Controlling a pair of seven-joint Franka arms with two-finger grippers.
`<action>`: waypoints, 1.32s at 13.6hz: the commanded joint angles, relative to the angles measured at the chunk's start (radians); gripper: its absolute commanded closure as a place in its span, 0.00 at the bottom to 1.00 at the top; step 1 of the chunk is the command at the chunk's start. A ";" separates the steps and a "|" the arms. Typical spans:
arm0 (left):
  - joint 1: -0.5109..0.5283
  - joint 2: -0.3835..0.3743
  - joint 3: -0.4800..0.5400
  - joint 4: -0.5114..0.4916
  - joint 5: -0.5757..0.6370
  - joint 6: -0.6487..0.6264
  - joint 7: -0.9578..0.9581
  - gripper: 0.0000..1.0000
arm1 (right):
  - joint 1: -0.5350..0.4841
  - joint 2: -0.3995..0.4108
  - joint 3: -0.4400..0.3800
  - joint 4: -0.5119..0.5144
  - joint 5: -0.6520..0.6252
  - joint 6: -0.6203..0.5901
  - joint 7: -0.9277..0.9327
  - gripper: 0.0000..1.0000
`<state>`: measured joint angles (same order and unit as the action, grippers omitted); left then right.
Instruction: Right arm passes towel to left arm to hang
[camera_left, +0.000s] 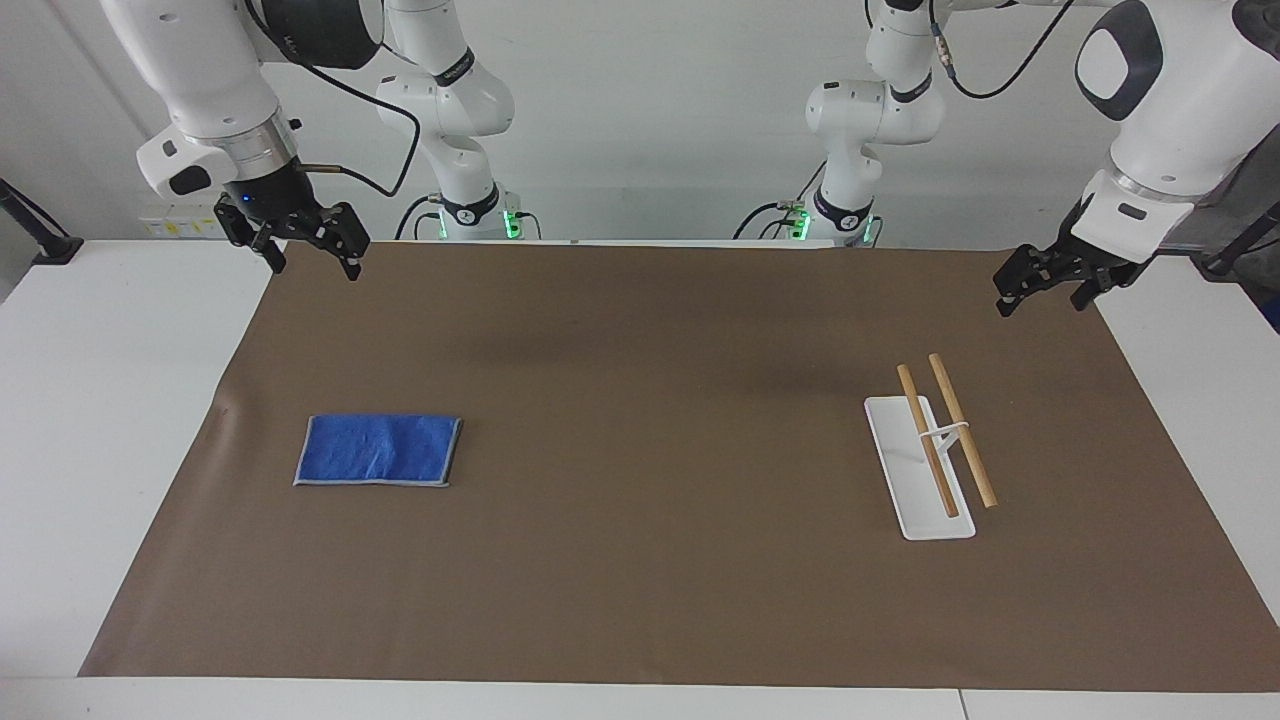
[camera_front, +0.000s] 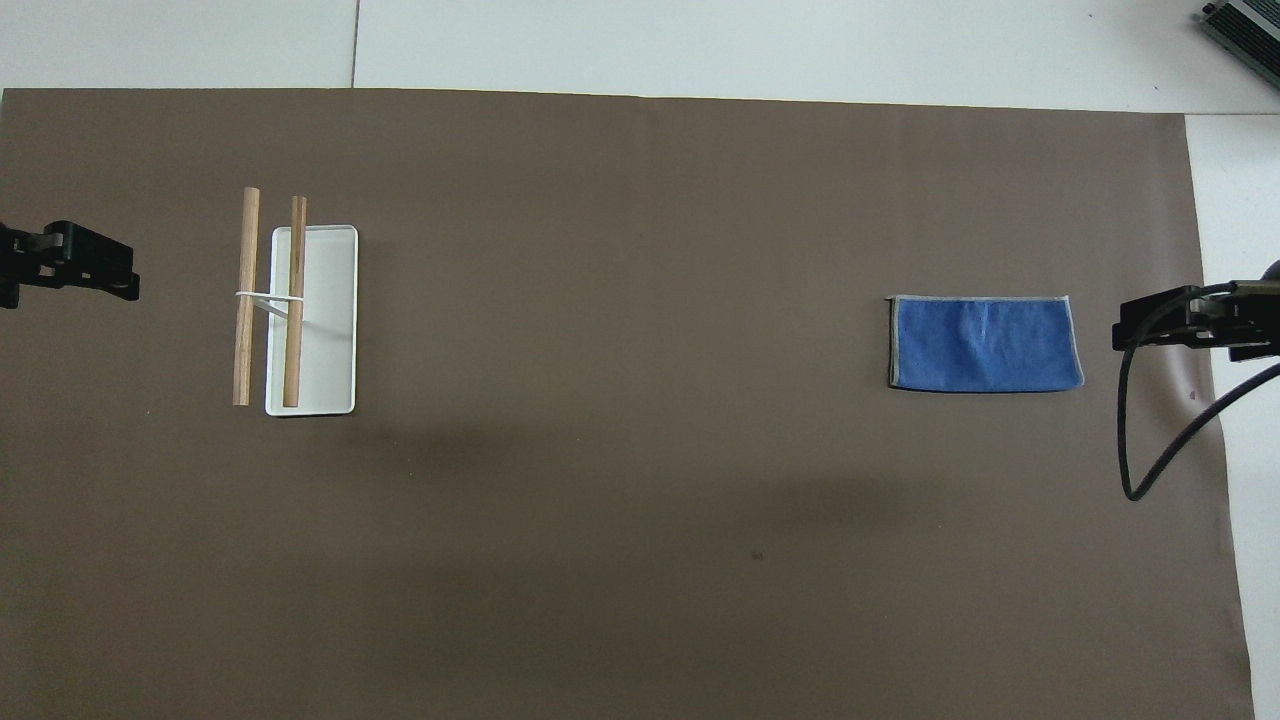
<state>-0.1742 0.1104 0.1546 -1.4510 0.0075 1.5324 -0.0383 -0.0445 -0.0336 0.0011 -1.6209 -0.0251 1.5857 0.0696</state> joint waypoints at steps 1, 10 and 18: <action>0.002 -0.025 0.000 -0.032 -0.008 0.014 -0.002 0.00 | -0.008 -0.026 0.002 -0.030 0.016 0.017 -0.021 0.00; 0.002 -0.025 0.000 -0.032 -0.008 0.014 -0.002 0.00 | -0.018 -0.026 0.000 -0.031 0.016 0.016 -0.022 0.00; 0.002 -0.025 0.000 -0.032 -0.008 0.014 -0.002 0.00 | -0.024 -0.026 -0.006 -0.037 0.017 0.023 -0.017 0.00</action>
<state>-0.1742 0.1104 0.1546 -1.4510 0.0075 1.5324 -0.0383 -0.0524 -0.0336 -0.0081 -1.6236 -0.0251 1.5857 0.0696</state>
